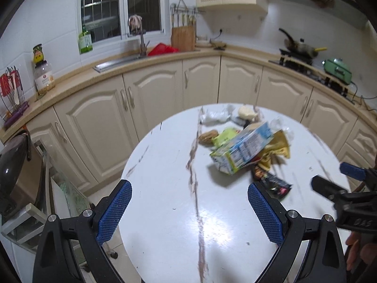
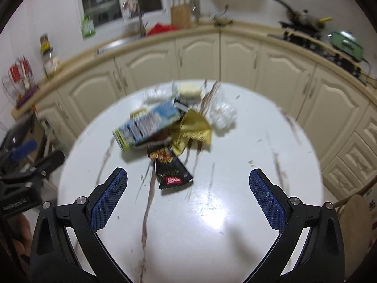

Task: Collect trash
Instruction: 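Return both tools to the table above the remaining trash, then grasp the black snack wrapper with the right tool while the left tool grasps the milk carton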

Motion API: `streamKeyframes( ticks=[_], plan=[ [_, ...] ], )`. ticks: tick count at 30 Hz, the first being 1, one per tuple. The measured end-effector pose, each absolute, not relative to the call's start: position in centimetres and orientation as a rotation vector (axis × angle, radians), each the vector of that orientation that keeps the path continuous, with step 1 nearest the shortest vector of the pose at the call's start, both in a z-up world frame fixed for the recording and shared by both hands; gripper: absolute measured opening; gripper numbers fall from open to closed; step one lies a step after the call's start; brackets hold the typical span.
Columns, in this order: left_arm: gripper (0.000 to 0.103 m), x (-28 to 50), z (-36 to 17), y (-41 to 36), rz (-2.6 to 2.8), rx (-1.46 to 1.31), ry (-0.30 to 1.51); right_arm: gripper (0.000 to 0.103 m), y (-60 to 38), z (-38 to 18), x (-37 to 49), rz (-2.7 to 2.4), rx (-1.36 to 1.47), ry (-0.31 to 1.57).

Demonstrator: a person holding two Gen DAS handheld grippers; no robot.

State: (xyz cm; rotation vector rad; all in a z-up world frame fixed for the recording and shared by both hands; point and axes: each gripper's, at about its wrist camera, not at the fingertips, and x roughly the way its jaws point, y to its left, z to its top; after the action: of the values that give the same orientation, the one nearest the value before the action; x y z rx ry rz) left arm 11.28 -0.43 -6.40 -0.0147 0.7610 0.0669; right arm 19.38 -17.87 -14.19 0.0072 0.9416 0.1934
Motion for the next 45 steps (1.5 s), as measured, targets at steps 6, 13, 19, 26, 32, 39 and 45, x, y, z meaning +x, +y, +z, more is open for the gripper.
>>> streamKeyframes(
  ticks=[6,13,19,26,32,39,45],
  plan=[
    [0.097,15.8,-9.0,0.0,0.049,-0.003,0.812,0.103,-14.9,-19.0,22.3,0.245,-0.074,1.03],
    [0.097,20.1,-11.5,0.4,0.034,0.014,0.853,0.102,-13.7,-22.7,24.0,0.253,-0.082,1.087],
    [0.097,23.0,-12.2,0.6,0.012,0.023,0.857,0.086,-13.5,-23.7,24.7,0.228,-0.116,1.088],
    [0.097,24.5,-13.2,-0.5,-0.053,0.049,0.836,0.041,-14.2,-23.2,24.8,0.251,-0.133,1.068],
    [0.097,25.0,-13.8,-2.2,-0.121,0.107,0.819,0.03,-15.1,-22.6,25.1,0.283,-0.088,1.07],
    [0.097,28.3,-16.0,-4.0,-0.152,0.162,0.885,0.015,-16.1,-22.3,25.0,0.306,-0.028,1.082],
    [0.08,31.1,-16.6,-3.6,-0.221,0.047,0.924,0.015,-16.3,-22.5,24.9,0.313,-0.017,1.086]
  ],
)
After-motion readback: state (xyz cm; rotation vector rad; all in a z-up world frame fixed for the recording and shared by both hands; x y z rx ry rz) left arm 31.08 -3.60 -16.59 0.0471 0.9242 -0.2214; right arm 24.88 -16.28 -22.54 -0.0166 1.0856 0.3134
